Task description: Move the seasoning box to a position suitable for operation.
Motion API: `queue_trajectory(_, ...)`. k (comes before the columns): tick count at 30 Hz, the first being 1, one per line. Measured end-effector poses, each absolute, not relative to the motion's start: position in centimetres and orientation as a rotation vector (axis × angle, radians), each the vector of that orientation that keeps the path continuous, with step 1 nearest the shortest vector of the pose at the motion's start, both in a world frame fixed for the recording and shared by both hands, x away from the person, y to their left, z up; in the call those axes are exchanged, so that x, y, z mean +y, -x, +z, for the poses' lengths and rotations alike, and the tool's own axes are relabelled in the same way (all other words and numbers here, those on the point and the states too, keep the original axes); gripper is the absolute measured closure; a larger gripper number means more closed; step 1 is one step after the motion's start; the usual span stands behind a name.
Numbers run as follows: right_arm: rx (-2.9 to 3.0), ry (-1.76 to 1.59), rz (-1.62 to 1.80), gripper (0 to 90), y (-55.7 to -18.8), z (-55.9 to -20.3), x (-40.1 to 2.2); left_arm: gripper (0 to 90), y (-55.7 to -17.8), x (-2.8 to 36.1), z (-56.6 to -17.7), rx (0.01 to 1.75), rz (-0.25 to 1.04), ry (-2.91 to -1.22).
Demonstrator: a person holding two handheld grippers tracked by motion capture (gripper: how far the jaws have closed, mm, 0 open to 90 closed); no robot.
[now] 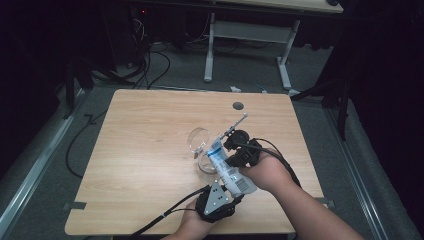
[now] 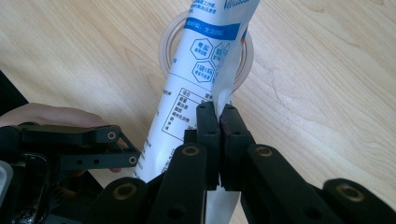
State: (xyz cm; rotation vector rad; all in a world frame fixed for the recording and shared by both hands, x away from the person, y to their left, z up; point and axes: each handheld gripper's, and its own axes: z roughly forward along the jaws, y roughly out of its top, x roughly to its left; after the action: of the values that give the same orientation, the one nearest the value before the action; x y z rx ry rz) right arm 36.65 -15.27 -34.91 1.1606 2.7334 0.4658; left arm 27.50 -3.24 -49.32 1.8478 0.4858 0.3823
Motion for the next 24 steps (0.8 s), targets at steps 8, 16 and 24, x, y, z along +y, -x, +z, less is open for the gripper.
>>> queue_trajectory(8,2.740,-1.139,0.457,88.9,-36.87,-34.88,-15.36,54.7,-27.61,-3.39,-49.30,0.491,0.380,-1.844)
queue_trajectory(16,2.746,-1.149,0.472,89.0,-37.00,-34.70,-15.48,54.7,-27.66,-3.37,-49.10,0.488,0.378,-1.844)
queue_trajectory(24,2.761,-1.140,0.461,89.1,-37.14,-34.68,-15.43,54.7,-27.63,-3.41,-49.05,0.488,0.372,-1.837)
